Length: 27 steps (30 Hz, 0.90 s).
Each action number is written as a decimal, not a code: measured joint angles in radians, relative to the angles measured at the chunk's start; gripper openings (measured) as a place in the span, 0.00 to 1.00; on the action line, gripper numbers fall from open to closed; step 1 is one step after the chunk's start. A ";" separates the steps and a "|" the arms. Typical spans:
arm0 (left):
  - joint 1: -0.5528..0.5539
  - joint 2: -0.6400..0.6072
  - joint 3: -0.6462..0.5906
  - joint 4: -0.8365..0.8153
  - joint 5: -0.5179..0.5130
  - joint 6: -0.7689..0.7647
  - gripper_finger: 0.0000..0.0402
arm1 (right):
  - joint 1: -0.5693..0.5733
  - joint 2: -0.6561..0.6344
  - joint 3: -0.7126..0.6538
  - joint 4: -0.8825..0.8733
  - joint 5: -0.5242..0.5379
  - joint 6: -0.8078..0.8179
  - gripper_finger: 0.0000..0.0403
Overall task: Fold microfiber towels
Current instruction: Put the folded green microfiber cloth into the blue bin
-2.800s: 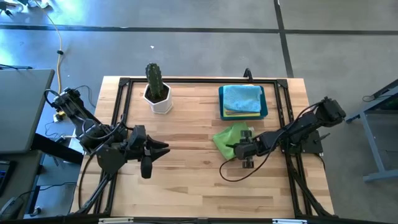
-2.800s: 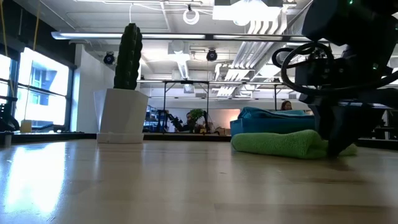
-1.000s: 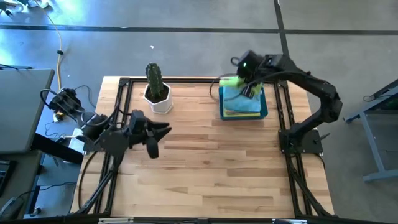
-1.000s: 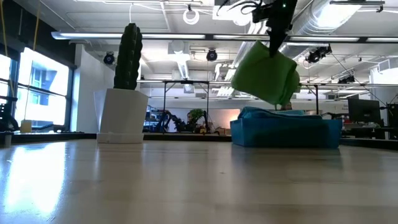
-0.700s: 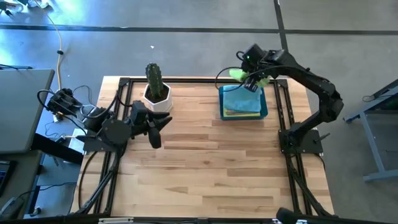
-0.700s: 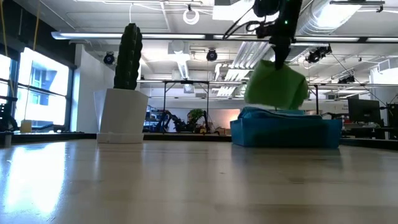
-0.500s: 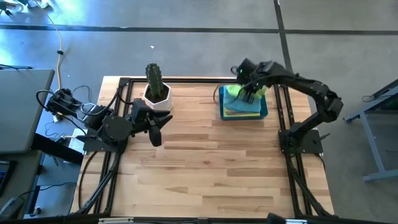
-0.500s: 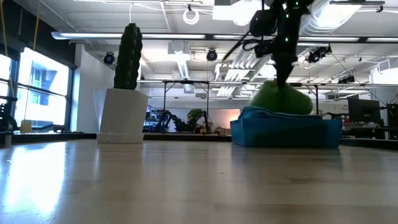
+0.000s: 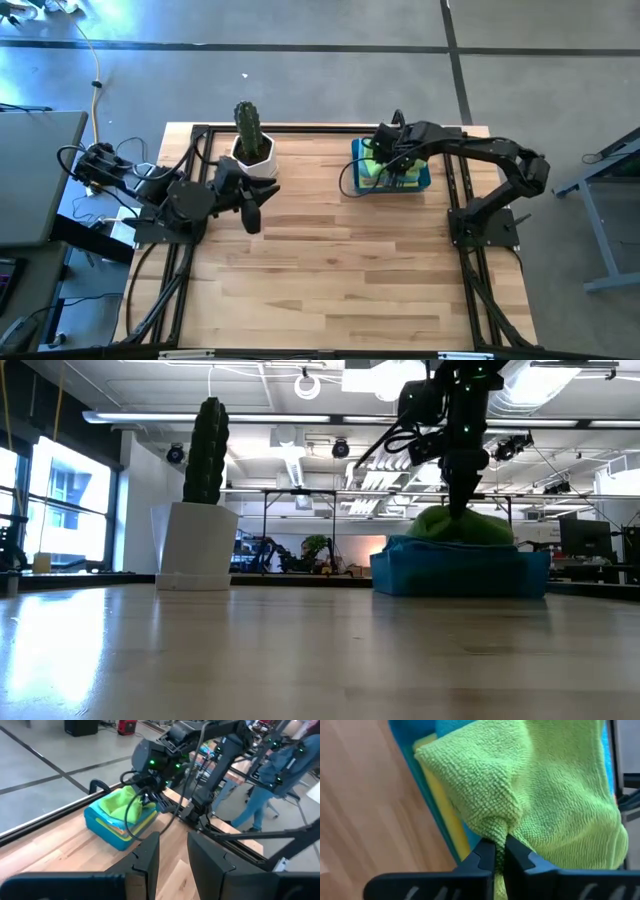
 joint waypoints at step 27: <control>-0.001 0.000 0.000 -0.001 0.027 0.013 0.22 | 0.013 -0.013 0.000 0.122 -0.036 0.116 0.35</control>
